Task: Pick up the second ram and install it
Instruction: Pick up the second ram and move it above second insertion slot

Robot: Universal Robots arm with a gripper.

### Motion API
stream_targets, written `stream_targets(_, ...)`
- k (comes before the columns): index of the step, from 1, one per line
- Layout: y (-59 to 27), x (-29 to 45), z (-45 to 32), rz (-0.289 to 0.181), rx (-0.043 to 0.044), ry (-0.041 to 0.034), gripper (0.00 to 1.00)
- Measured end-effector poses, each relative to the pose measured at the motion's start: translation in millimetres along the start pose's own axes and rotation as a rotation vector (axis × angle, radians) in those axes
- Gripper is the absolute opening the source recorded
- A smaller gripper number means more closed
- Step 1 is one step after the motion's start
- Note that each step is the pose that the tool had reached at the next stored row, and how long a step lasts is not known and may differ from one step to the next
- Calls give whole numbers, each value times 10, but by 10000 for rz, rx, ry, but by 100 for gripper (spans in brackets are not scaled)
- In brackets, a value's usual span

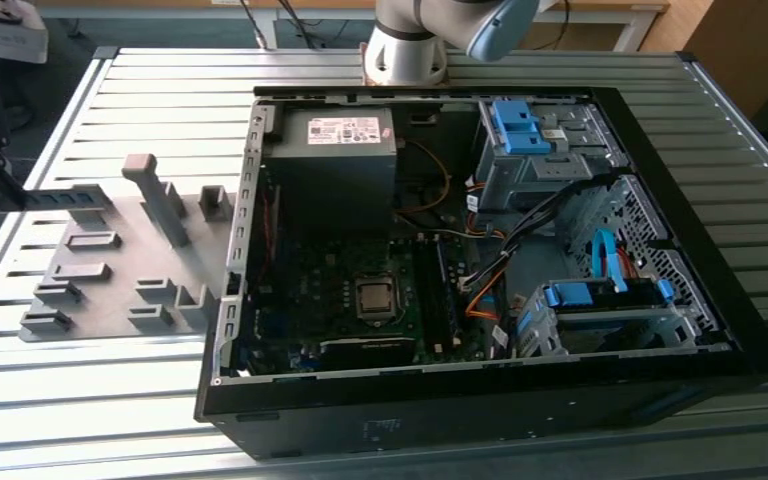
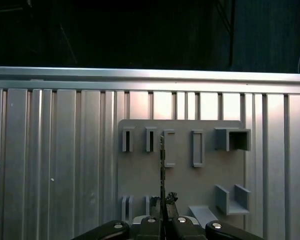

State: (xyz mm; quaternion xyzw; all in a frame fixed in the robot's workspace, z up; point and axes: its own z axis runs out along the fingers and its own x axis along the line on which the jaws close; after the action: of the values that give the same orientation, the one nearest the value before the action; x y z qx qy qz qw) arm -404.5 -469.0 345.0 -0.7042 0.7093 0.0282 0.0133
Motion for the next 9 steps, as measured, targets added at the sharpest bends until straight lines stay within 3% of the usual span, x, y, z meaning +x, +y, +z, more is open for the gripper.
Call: stream_targets(9,4,-11,-169,0,0,0,14)
